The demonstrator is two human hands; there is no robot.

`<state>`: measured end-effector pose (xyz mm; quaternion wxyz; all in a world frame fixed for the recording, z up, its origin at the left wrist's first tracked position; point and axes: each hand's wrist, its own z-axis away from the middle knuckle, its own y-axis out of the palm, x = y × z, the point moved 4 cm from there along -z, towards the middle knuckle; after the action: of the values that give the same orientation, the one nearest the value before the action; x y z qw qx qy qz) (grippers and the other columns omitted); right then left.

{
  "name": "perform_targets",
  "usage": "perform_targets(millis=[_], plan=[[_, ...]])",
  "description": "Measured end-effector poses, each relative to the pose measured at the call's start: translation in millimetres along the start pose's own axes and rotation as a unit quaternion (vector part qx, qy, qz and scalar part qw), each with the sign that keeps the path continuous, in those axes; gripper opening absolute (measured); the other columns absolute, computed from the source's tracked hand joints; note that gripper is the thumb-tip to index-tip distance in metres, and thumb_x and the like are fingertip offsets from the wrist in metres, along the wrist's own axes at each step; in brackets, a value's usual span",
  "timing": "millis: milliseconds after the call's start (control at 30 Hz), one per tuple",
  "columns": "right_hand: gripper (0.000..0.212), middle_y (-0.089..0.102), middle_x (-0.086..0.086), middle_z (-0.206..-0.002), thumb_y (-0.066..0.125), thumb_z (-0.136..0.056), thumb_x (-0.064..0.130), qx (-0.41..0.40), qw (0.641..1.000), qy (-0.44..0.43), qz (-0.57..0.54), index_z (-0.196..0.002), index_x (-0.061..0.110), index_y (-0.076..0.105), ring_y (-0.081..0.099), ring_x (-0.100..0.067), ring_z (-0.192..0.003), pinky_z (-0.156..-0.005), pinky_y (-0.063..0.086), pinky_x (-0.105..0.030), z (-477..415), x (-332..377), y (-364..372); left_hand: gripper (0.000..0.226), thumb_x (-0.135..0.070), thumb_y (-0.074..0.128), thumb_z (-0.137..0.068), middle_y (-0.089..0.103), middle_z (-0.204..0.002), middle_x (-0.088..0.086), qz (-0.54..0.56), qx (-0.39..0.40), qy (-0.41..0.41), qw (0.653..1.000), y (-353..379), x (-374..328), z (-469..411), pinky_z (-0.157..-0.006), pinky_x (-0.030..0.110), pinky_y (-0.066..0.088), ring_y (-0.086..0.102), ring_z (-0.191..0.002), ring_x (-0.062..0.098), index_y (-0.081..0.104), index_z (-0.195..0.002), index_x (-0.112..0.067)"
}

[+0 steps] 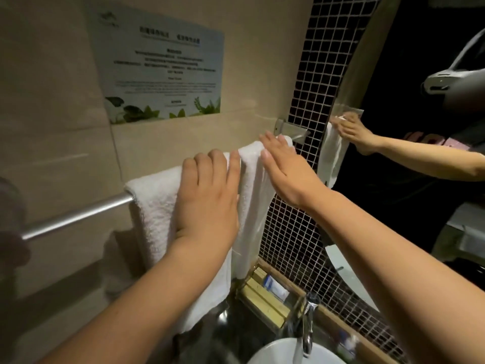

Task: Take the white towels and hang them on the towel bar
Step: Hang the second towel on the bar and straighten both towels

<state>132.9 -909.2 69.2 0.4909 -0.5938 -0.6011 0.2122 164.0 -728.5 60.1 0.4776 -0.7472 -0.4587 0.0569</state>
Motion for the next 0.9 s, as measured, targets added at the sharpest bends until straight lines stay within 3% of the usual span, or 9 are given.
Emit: perform_targets(millis=[200,333,467,633,700,800,900], plan=[[0.054,0.021,-0.009,-0.169,0.02,-0.112,0.04,0.032,0.998,0.001,0.045,-0.159,0.015,0.029,0.008,-0.027,-0.158,-0.128,0.01,-0.05,-12.9,8.7,-9.6,0.077,-0.046,0.031,-0.099,0.025,-0.15,0.023,0.021,-0.001,-0.007,1.0,-3.6,-3.8,4.2,-0.116,0.053,0.023,0.031,-0.134,0.043,0.0,-0.156,-0.006],[0.053,0.034,-0.011,-0.164,0.019,-0.112,0.035,0.037,0.998,0.011,0.042,-0.151,0.011,0.045,0.011,-0.031,-0.158,-0.127,0.011,-0.045,-25.9,15.7,-4.4,0.079,-0.048,0.029,-0.099,0.02,-0.153,0.023,0.04,0.011,-0.008,0.999,-6.6,-3.7,4.4,-0.117,0.054,0.02,0.027,-0.136,0.043,-0.006,-0.156,-0.006],[0.053,0.058,-0.014,-0.144,0.018,-0.111,0.031,0.031,0.998,0.029,0.04,-0.13,0.01,0.063,0.027,-0.032,-0.152,-0.123,0.016,-0.047,-38.5,17.3,2.6,0.074,-0.047,0.029,-0.101,0.028,-0.15,0.02,0.056,0.023,-0.011,0.998,-8.5,0.3,-0.1,-0.113,0.051,0.024,0.033,-0.132,0.04,-0.001,-0.157,-0.01],[0.057,0.069,-0.015,-0.123,0.017,-0.109,0.034,0.014,0.997,0.039,0.059,-0.114,0.009,0.068,0.045,-0.034,-0.136,-0.121,0.019,-0.052,-48.8,19.1,6.7,0.066,-0.045,0.032,-0.102,0.044,-0.14,0.015,0.081,0.041,-0.03,0.995,-12.8,4.2,-12.4,-0.102,0.046,0.033,0.047,-0.12,0.034,0.014,-0.156,-0.012],[0.055,0.068,-0.006,-0.109,0.02,-0.107,0.042,-0.054,0.998,0.013,0.004,-0.106,0.012,0.066,0.054,-0.029,-0.12,-0.114,0.032,-0.054,-41.3,19.9,8.1,0.062,-0.046,0.031,-0.102,0.05,-0.136,0.012,0.087,0.045,-0.037,0.994,-14.7,7.1,-18.3,-0.094,0.042,0.037,0.053,-0.114,0.032,0.021,-0.154,-0.014],[0.036,0.059,-0.003,-0.118,0.034,-0.108,0.033,-0.23,0.968,-0.003,-0.103,-0.114,0.013,0.063,0.054,-0.022,-0.115,-0.103,0.044,-0.044,-14.9,16.5,10.1,0.059,-0.049,0.028,-0.102,0.055,-0.132,0.008,0.084,0.045,-0.04,0.995,-17.3,11.1,-22.7,-0.087,0.039,0.039,0.057,-0.109,0.03,0.028,-0.151,-0.016],[0.03,0.06,-0.002,-0.123,0.041,-0.106,0.024,-0.273,0.956,-0.033,-0.107,-0.119,0.012,0.065,0.055,-0.018,-0.118,-0.105,0.044,-0.038,12.6,19.2,19.1,0.061,-0.052,0.023,-0.103,0.055,-0.133,0.008,0.078,0.046,-0.037,0.995,-14.5,10.3,-21.7,-0.086,0.04,0.039,0.057,-0.11,0.029,0.027,-0.152,-0.017]])
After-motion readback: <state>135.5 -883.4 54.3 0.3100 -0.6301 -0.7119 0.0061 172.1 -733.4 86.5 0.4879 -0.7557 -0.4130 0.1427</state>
